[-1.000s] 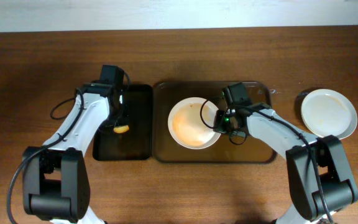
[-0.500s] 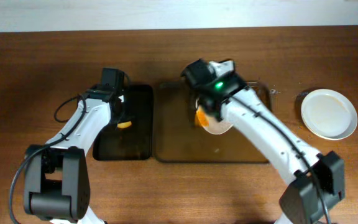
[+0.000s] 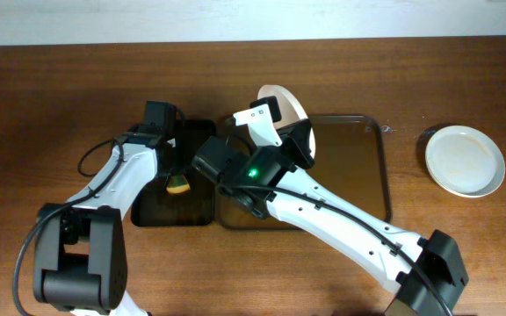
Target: Clean dirty plates on tray and stack at the side
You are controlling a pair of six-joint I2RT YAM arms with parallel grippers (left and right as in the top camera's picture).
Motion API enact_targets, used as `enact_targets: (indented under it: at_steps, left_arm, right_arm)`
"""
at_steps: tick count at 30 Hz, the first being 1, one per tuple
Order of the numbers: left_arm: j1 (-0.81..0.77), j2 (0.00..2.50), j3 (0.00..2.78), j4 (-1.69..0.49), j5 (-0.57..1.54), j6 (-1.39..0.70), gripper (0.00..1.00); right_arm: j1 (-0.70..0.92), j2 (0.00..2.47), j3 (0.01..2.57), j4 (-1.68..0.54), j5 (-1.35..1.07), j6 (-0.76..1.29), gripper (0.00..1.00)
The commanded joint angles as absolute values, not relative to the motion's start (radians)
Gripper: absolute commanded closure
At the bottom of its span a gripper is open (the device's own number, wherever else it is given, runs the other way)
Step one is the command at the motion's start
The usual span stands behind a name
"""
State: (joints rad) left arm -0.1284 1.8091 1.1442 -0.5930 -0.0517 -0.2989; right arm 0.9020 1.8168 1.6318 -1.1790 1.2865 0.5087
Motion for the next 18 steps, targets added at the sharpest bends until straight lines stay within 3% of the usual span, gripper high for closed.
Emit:
enact_targets:
  at_steps: [1, 6, 11, 14, 18]
  left_arm:
    - [-0.125, 1.812, 1.137, -0.591, -0.048, -0.299, 0.00]
    - [-0.125, 1.812, 1.137, -0.591, -0.048, -0.299, 0.00]
    - [-0.123, 1.812, 1.137, -0.591, -0.048, -0.299, 0.00]
    - [-0.124, 1.812, 1.137, -0.591, -0.048, -0.299, 0.00]
    - [-0.123, 1.812, 1.137, -0.591, -0.048, -0.299, 0.00]
  right_arm:
    - [0.842, 1.807, 1.648, -1.150, 1.098, 0.540, 0.96]
    - [0.508, 1.778, 1.655, -1.079, 0.479, 0.524, 0.96]
    - [-0.067, 1.762, 1.655, -1.050, -0.105, 0.343, 0.96]
    - [-0.443, 1.768, 1.654, -1.038, -0.158, 0.319, 0.96]
    - [-0.722, 1.814, 1.614, -1.023, -0.158, 0.292, 0.96]
